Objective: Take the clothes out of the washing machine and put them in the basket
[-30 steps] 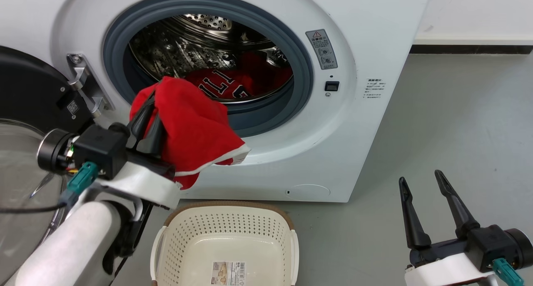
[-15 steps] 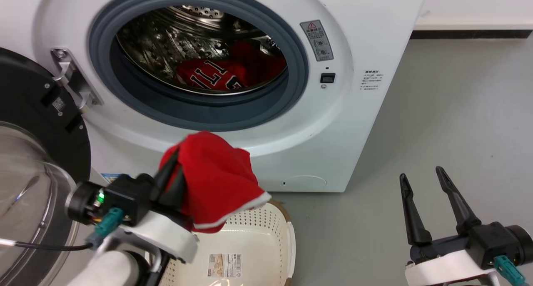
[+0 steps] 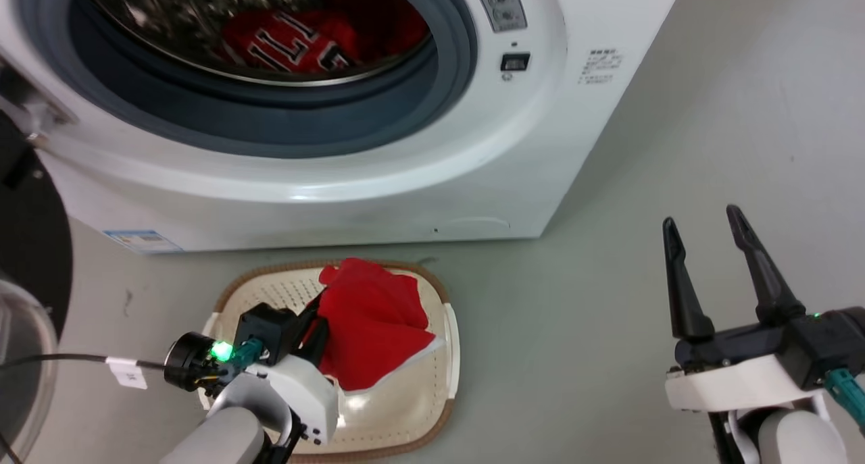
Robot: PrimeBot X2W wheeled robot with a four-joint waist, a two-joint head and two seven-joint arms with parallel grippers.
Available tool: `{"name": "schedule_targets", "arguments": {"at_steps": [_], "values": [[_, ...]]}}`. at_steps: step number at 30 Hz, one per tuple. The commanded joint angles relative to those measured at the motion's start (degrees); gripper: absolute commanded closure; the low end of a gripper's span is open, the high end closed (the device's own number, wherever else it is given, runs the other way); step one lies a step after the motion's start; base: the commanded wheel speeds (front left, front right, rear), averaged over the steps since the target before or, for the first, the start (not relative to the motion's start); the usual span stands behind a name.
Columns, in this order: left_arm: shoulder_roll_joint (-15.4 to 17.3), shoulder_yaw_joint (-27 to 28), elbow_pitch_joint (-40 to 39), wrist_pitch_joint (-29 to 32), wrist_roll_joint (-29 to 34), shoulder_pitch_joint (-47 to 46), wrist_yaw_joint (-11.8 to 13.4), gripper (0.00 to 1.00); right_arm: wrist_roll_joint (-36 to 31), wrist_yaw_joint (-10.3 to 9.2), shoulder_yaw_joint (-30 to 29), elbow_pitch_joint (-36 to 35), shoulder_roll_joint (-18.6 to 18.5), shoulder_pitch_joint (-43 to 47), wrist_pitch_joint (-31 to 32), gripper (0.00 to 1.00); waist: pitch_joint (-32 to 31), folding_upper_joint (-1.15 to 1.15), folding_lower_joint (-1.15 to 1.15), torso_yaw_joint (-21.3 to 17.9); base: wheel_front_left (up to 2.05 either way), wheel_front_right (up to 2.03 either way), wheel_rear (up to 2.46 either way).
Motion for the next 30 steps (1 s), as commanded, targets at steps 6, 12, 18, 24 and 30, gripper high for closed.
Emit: {"name": "schedule_targets", "arguments": {"at_steps": [6, 12, 18, 24, 30], "values": [[-4.9, -0.6, 17.7, -1.9, -0.4, -7.7, -4.8, 1.0, 0.6, -0.04, -0.7, -1.5, 0.1, -5.3, -0.1, 0.0, 12.6, 0.0, -0.01, -4.0, 0.0, 0.0, 0.0], [-8.2, -2.2, 29.8, -1.7, 0.9, -14.7, -8.2, 1.0, 1.2, -0.04, -1.7, -2.4, 0.1, -8.4, -0.1, 0.0, 18.9, 0.0, -0.01, -5.1, 0.0, 0.0, 0.0], [-12.1, -4.0, 43.1, -0.8, 2.3, -23.0, -11.3, 1.0, 1.9, -0.04, -3.5, -3.2, 0.1, -10.8, -0.1, 0.0, 25.2, 0.0, -0.01, -5.6, 0.0, 0.0, 0.0], [-14.7, -6.3, 53.3, 1.5, 4.0, -28.9, -12.4, 1.0, 2.1, -0.04, -4.5, -3.8, 0.1, -12.3, -0.1, 0.0, 29.7, 0.0, -0.01, -6.0, 0.0, 0.0, 0.0], [-16.2, -8.7, 58.1, 3.9, 5.6, -31.4, -12.9, 1.0, 2.2, -0.04, -5.1, -3.9, 0.1, -13.4, -0.1, 0.0, 31.9, 0.0, -0.01, -5.8, 0.0, 0.0, 0.0]]}}
